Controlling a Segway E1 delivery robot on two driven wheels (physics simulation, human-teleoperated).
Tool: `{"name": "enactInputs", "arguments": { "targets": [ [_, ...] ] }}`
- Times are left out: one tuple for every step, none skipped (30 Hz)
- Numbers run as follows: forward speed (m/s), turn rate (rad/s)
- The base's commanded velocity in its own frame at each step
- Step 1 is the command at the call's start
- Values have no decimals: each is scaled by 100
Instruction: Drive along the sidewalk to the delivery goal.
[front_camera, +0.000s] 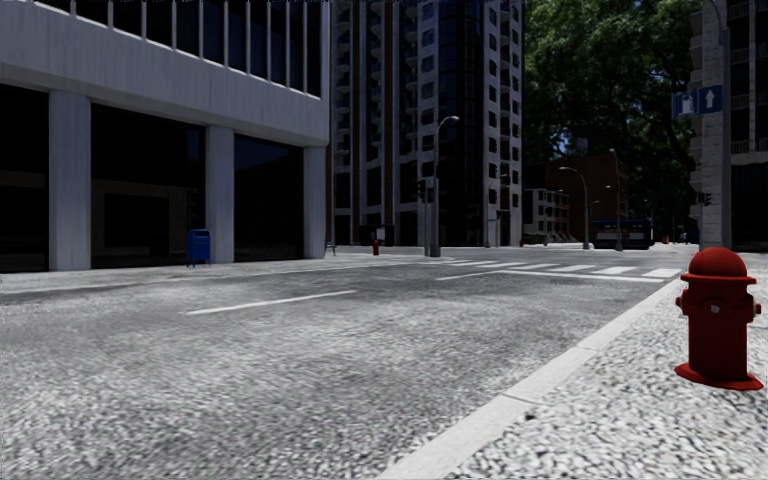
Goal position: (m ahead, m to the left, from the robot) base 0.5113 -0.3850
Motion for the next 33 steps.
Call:
{"name": "enactInputs", "arguments": {
  "targets": [
    [97, -43],
    [97, -44],
    [97, -53],
    [97, -58],
    [97, -59],
    [97, -59],
    [97, -60],
    [97, -60],
    [97, -59],
    [97, -45],
    [93, -2],
    [4, 0],
    [0, 0],
    [0, 0],
    [0, 0],
    [0, 0],
    [0, 0],
    [0, 0],
    [0, 0],
    [0, 0],
    [0, 0],
    [0, 0],
    [0, 0],
    [0, 0],
    [0, 0],
    [0, 0],
    [0, 0],
    [0, 0],
    [0, 0],
    [0, 0],
    [0, 0],
    [0, 0],
    [0, 0]
  ]
}}
